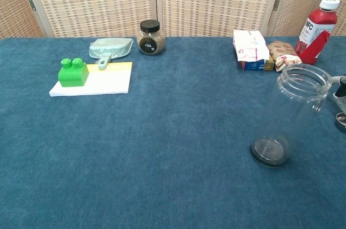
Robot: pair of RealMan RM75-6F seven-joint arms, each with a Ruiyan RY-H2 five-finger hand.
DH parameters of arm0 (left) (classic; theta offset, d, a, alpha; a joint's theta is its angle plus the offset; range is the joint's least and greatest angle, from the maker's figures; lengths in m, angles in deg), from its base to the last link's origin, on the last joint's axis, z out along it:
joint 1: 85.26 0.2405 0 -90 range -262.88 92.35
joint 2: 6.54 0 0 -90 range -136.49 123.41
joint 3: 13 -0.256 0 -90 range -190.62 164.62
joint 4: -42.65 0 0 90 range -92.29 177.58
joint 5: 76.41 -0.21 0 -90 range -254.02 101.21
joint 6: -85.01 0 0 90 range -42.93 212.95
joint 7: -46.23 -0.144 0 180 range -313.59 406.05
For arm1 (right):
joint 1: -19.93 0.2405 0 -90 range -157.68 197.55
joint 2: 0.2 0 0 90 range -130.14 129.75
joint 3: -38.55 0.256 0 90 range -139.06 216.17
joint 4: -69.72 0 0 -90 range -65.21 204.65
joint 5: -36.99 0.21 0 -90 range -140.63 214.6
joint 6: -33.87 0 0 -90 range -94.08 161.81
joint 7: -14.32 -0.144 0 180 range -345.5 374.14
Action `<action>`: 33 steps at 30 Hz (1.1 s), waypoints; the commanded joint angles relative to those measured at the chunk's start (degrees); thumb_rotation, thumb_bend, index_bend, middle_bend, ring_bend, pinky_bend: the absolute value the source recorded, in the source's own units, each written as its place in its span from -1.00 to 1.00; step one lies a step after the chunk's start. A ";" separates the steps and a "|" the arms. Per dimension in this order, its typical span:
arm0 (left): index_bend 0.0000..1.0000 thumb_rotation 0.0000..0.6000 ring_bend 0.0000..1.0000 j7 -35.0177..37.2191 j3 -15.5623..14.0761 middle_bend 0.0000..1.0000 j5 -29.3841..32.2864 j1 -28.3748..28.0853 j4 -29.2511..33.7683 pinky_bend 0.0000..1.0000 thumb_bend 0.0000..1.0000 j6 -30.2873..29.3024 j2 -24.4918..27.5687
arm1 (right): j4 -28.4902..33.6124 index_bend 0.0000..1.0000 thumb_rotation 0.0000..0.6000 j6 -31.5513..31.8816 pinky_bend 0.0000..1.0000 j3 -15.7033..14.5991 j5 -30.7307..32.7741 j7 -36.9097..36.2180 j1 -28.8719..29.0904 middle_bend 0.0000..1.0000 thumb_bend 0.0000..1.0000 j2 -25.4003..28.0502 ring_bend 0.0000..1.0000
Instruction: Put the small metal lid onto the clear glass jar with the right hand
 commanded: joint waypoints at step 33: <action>-1.00 1.00 -1.00 -3.70 0.27 -0.99 1.29 -1.00 0.04 -0.79 -0.02 2.97 -1.61 | 44.00 0.27 1.00 16.43 -1.00 5.82 3.33 11.89 2.99 -0.91 -0.22 25.35 -1.00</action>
